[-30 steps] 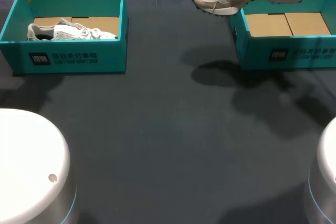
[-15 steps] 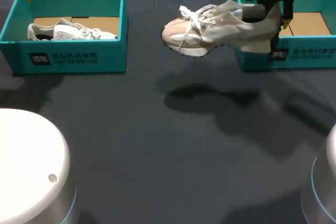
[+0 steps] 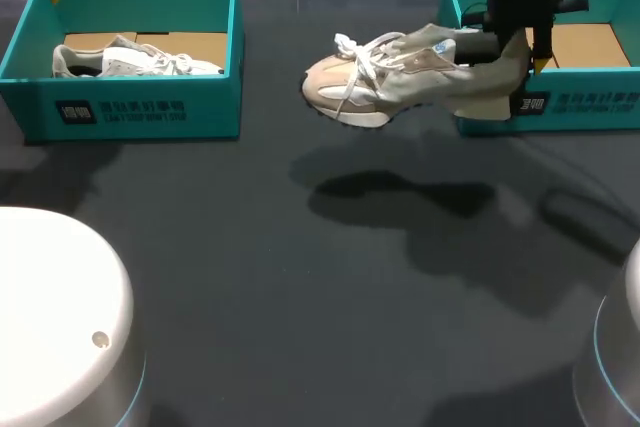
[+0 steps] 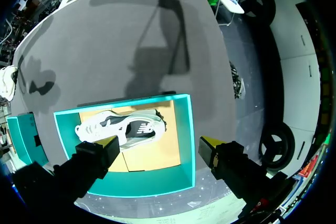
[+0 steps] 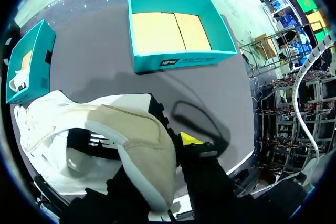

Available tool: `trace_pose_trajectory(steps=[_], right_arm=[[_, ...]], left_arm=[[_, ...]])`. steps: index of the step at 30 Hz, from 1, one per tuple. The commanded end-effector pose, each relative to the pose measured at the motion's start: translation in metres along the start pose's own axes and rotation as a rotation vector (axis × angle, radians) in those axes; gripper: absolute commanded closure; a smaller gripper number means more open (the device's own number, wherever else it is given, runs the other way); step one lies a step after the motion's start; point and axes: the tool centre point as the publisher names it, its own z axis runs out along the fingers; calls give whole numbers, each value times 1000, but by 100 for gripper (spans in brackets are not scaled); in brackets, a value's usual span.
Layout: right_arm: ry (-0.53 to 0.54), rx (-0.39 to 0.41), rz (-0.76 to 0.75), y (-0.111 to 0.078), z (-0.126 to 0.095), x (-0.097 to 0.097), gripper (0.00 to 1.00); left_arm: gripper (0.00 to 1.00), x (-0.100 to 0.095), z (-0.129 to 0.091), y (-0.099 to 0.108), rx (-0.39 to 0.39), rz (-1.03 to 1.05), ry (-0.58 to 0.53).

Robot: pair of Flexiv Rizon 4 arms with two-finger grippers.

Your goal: Take the shoe out of the shoebox, open the shoe tongue, remove and reinsert the insole, then place the shoe into the shoebox

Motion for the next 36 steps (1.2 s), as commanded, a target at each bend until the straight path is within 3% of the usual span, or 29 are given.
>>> trace_pose_trajectory(steps=[1, 5, 13, 28, 36], right_arm=[[14, 10, -25, -17, 12, 16, 100], [14, 54, -64, -53, 36, 43, 100], [84, 84, -76, -118, 61, 83, 100], [84, 84, -76, -118, 61, 83, 100], [146, 149, -85, -152, 108, 112, 100]], left_arm=[[0, 0, 0, -1, -2, 1, 1], [0, 0, 0, -1, -2, 1, 1], [0, 0, 0, -1, -2, 1, 1], [0, 0, 0, -1, -2, 1, 1], [0, 0, 0, -1, -2, 1, 1]])
